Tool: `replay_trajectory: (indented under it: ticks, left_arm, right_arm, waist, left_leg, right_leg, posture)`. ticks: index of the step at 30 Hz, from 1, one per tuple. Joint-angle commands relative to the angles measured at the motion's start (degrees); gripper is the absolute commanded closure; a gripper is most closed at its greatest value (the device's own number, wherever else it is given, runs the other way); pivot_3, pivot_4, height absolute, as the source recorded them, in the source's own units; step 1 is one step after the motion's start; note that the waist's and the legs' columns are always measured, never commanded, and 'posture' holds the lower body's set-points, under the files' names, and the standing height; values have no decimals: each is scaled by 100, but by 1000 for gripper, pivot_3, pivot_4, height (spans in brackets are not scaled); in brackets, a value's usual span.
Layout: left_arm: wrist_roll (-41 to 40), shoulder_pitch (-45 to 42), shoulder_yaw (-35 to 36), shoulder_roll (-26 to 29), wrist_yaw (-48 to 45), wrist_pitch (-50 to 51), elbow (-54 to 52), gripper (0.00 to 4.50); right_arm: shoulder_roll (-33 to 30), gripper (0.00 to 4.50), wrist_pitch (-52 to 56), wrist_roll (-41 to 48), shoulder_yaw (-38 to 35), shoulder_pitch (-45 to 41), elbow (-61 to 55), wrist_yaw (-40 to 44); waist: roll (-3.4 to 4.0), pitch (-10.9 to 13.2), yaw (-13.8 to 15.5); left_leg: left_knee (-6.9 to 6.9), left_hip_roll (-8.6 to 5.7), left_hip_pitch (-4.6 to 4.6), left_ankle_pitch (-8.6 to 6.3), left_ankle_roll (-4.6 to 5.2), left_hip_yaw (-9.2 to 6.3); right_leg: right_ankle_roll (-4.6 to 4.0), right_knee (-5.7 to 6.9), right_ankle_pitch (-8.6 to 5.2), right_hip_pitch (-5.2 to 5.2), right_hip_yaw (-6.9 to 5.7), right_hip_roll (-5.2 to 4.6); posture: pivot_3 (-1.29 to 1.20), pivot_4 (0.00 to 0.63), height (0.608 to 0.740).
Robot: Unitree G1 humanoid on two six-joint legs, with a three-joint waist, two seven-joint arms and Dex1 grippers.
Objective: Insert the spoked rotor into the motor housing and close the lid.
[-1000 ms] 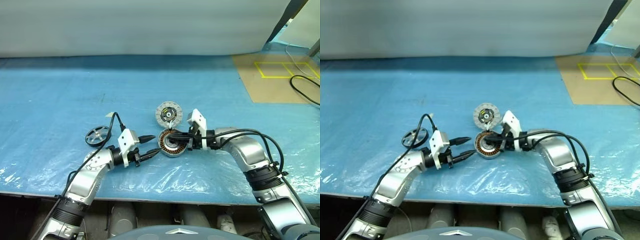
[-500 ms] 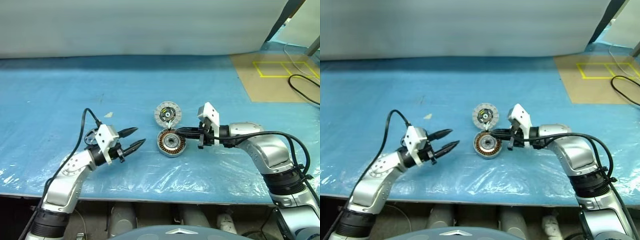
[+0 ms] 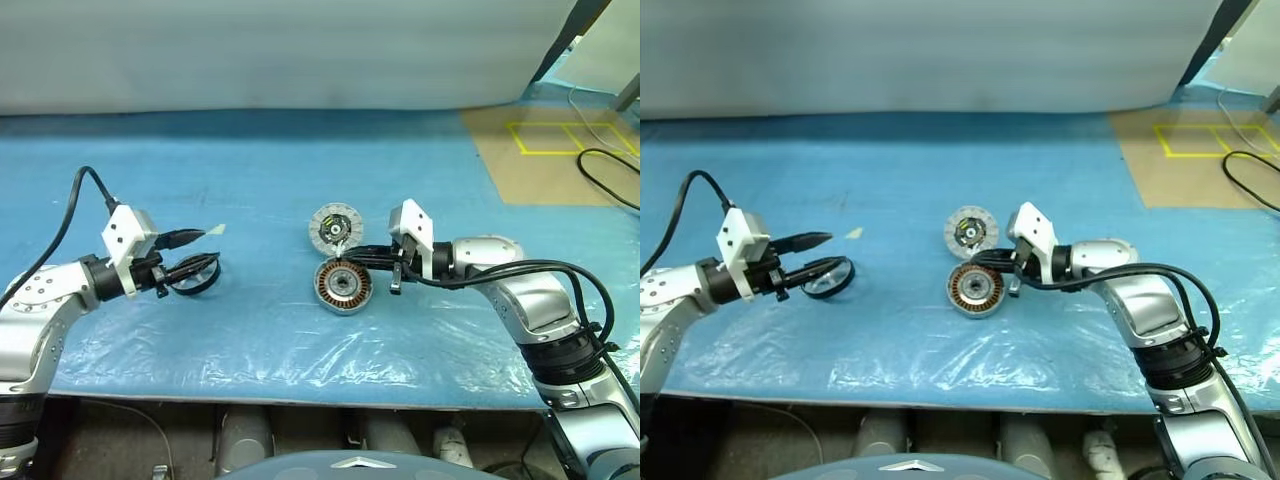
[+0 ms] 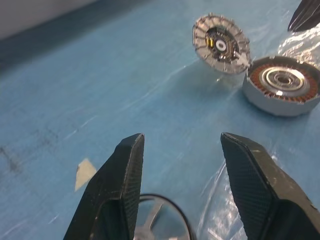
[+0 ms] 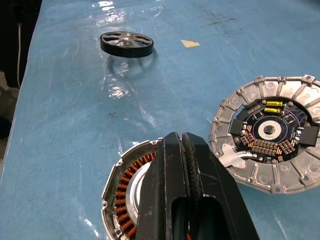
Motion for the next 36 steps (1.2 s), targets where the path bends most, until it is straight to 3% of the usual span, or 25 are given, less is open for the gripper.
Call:
replay_trajectory:
  ticks: [1,9,24,36]
  left_arm:
    - [143,-410,66,470,-510,-124,475,1899]
    - [701,-1754,-818,1003,-1941,-487,1998,1899]
    - [2363,-3466,-2311,614,-2849,-1528,4018,1899]
    - [2983,-4090,-2681,160,-3120,-2240,4974,1899]
  right_arm:
    - [-205,4474,-174,36,-130,20,-159,188]
    - [-681,4474,-783,183,-444,443,-204,723]
    - [-513,4474,-854,62,-326,672,-379,455]
    - [-478,4474,-913,-61,-326,846,-368,287]
  waist:
    - [-2,1,14]
    - [-8,3,69]
    - [-18,9,63]
    - [-18,9,86]
  left_leg:
    - [0,-1,0,0,0,0]
    - [4,-7,-1,1,1,1]
    - [12,-4,-7,2,-1,-3]
    - [12,-4,-10,2,-2,-4]
  right_leg:
    - [0,1,0,0,0,-1]
    - [0,1,0,3,1,-10]
    - [-2,12,2,0,-4,-9]
    - [-1,13,3,1,-4,-10]
  posture:
    - [0,150,740]
    - [0,150,740]
    - [0,150,740]
    - [0,150,740]
